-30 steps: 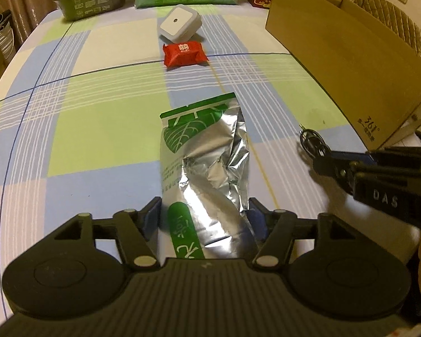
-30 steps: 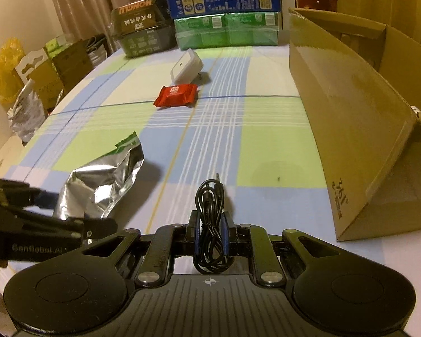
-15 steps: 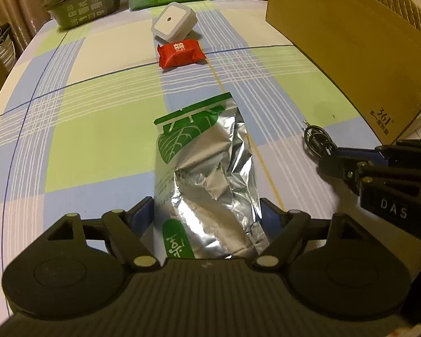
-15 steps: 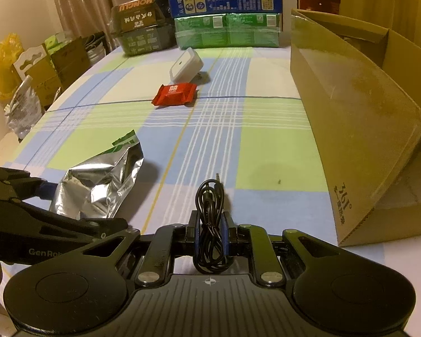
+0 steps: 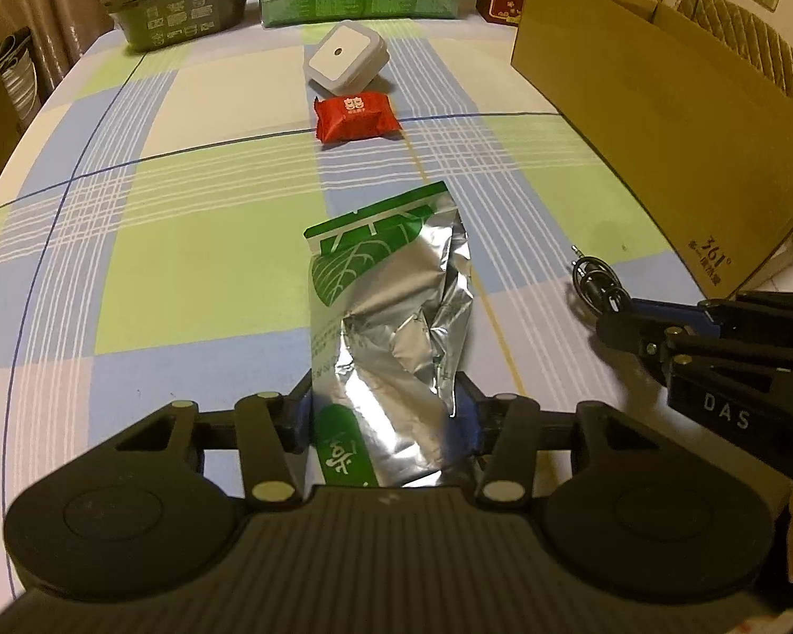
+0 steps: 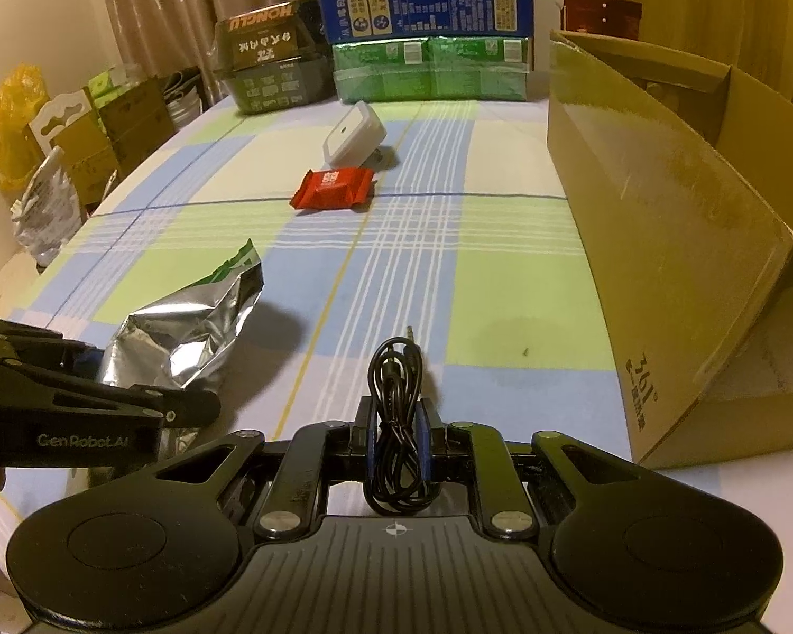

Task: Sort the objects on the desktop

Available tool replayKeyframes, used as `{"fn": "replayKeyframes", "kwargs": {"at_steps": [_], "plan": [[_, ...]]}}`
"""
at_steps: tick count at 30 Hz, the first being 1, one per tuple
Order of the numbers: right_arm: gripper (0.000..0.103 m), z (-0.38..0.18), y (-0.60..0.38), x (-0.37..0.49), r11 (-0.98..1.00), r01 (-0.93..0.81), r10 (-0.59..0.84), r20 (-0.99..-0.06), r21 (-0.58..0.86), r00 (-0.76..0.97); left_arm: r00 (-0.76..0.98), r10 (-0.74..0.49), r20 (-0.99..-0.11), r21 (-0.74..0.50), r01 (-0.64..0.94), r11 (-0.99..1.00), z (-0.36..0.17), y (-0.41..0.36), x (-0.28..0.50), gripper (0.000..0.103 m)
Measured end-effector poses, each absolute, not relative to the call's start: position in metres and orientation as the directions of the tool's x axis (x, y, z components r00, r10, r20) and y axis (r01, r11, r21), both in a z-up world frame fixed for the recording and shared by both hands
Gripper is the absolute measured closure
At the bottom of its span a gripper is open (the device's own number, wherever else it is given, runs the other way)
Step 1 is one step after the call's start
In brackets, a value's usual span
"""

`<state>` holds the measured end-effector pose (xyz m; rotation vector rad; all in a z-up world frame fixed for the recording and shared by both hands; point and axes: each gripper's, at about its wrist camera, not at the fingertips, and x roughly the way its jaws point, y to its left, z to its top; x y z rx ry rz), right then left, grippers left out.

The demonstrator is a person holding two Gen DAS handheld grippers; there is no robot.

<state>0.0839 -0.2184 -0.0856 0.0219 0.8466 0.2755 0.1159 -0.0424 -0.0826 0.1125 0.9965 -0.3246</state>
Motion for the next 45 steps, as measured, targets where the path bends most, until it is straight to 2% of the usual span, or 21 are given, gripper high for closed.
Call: {"fn": "replayKeyframes", "kwargs": {"at_steps": [21, 45], "plan": [[0.091, -0.068, -0.224, 0.074, 0.963, -0.230, 0.263, -0.698, 0.143, 0.667, 0.536, -0.251, -0.806, -0.082, 0.319, 0.944, -0.056, -0.055, 0.098, 0.058], [0.091, 0.014, -0.271, 0.027, 0.969, -0.190, 0.247, -0.603, 0.157, 0.759, 0.608, -0.272, -0.746, -0.073, 0.331, 0.941, 0.018, -0.096, 0.045, 0.058]]}}
